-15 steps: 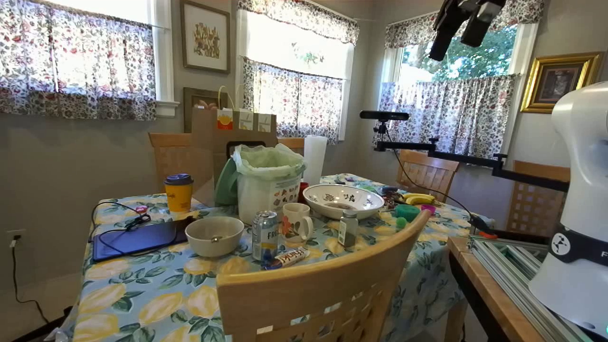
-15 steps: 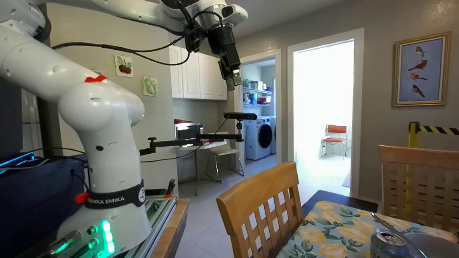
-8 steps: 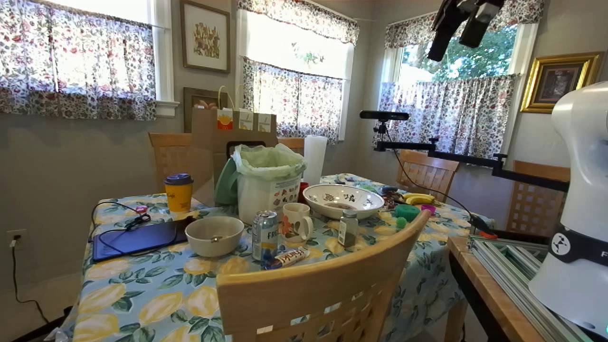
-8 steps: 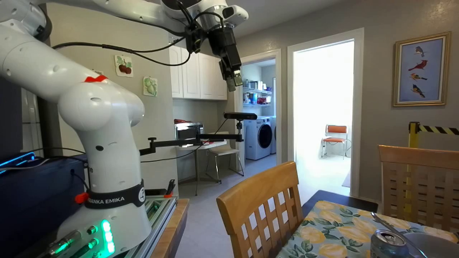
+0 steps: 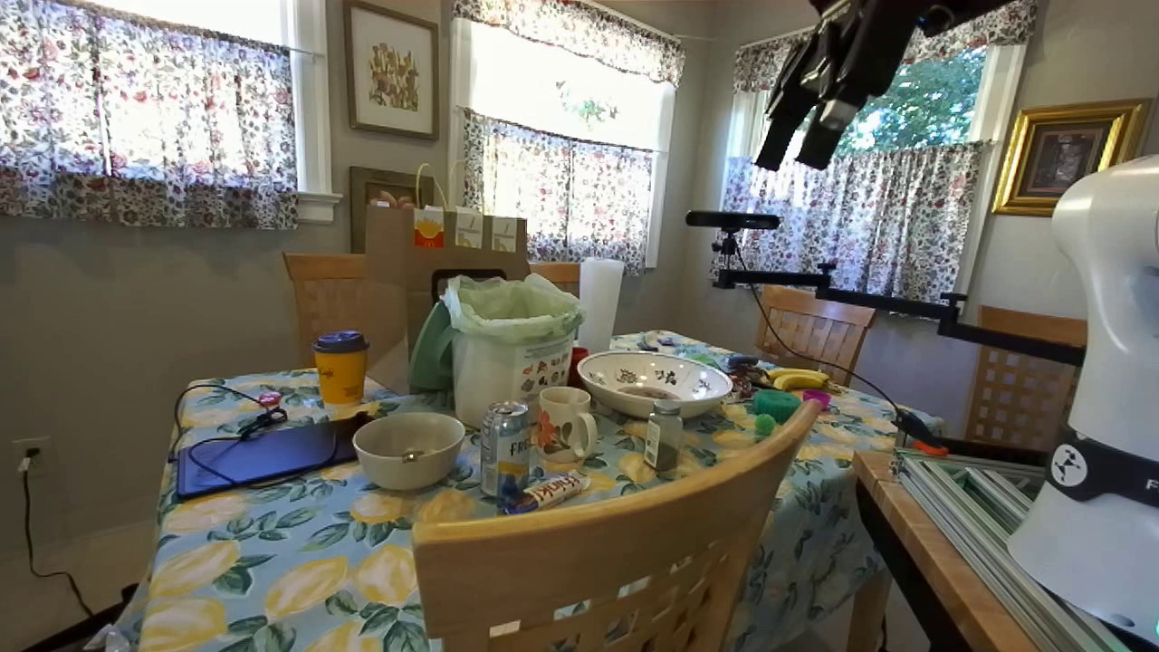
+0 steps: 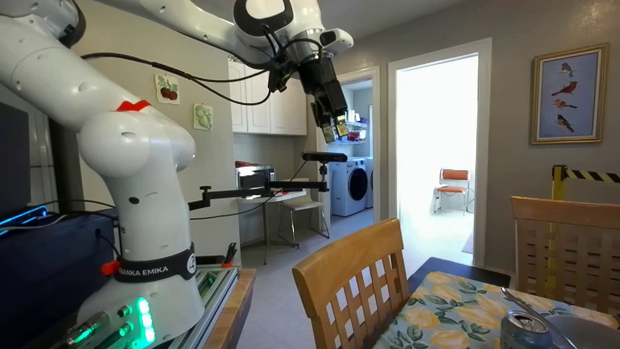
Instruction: Pull out the chair
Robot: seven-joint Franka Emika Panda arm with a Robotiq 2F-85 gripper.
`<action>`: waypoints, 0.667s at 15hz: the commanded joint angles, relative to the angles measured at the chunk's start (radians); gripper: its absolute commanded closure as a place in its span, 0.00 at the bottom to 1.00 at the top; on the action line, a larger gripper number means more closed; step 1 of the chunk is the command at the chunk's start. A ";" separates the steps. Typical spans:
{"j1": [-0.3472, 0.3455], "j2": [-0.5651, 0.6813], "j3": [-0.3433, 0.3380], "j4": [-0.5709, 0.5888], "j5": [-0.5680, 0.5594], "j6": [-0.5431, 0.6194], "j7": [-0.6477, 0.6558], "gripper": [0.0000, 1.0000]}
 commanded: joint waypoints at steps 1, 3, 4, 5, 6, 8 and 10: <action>0.000 0.031 -0.036 -0.078 -0.054 0.116 -0.083 0.00; 0.020 0.081 -0.068 -0.045 -0.073 0.083 -0.175 0.00; 0.035 0.077 -0.090 -0.046 -0.076 0.060 -0.235 0.00; 0.044 0.075 -0.106 -0.046 -0.080 0.045 -0.283 0.00; 0.059 0.070 -0.131 -0.046 -0.071 0.033 -0.337 0.00; 0.081 0.069 -0.163 -0.046 -0.069 0.014 -0.432 0.00; 0.096 0.082 -0.176 -0.046 -0.074 0.009 -0.489 0.00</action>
